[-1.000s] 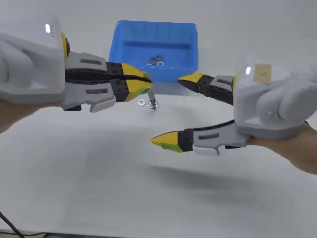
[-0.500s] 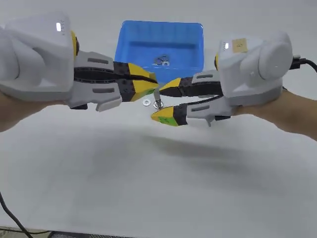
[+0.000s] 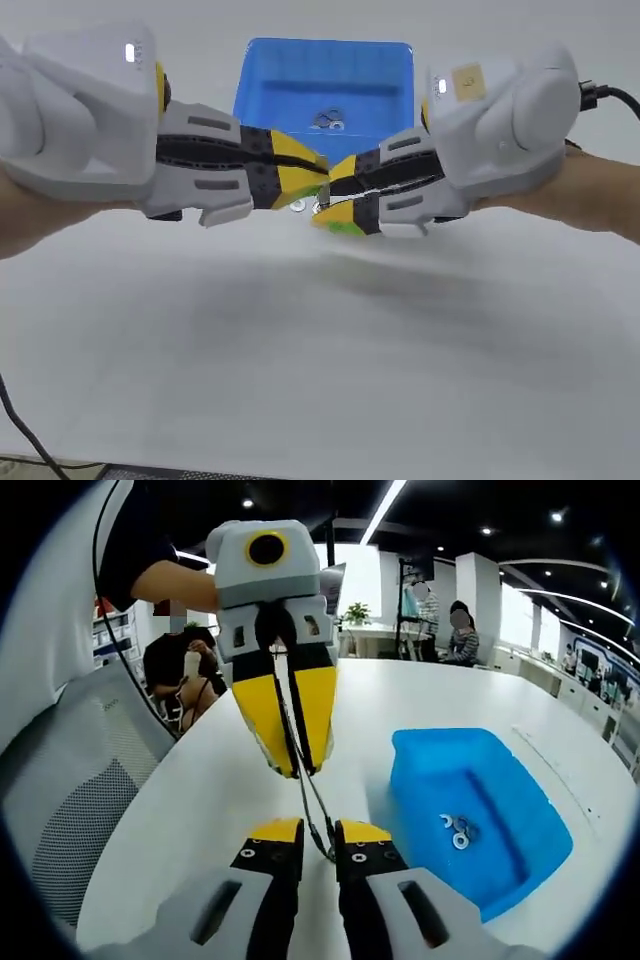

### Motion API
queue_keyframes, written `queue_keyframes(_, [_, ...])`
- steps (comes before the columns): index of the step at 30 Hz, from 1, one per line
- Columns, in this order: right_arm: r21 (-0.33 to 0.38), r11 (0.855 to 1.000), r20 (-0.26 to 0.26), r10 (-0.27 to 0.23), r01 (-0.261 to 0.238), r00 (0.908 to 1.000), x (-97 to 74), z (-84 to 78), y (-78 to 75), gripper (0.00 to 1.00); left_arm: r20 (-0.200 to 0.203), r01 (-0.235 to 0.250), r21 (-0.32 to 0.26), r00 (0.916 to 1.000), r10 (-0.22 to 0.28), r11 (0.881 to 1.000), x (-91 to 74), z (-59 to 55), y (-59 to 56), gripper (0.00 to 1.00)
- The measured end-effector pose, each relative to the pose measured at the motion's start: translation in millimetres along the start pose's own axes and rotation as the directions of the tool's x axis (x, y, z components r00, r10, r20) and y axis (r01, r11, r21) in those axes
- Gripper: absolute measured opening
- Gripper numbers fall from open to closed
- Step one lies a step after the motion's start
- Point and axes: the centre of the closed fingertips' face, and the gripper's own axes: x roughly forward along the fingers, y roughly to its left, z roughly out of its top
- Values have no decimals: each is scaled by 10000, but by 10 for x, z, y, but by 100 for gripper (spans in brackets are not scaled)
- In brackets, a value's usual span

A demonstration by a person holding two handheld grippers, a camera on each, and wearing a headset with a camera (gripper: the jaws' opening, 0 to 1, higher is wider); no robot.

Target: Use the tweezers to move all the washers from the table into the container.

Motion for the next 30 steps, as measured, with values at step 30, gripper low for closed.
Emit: queue_keyframes(30, [-973,9949,-257,-278,251,9993,17,58,21,9,242,-735,-490,9969,748,9961,-55,36,20,24])
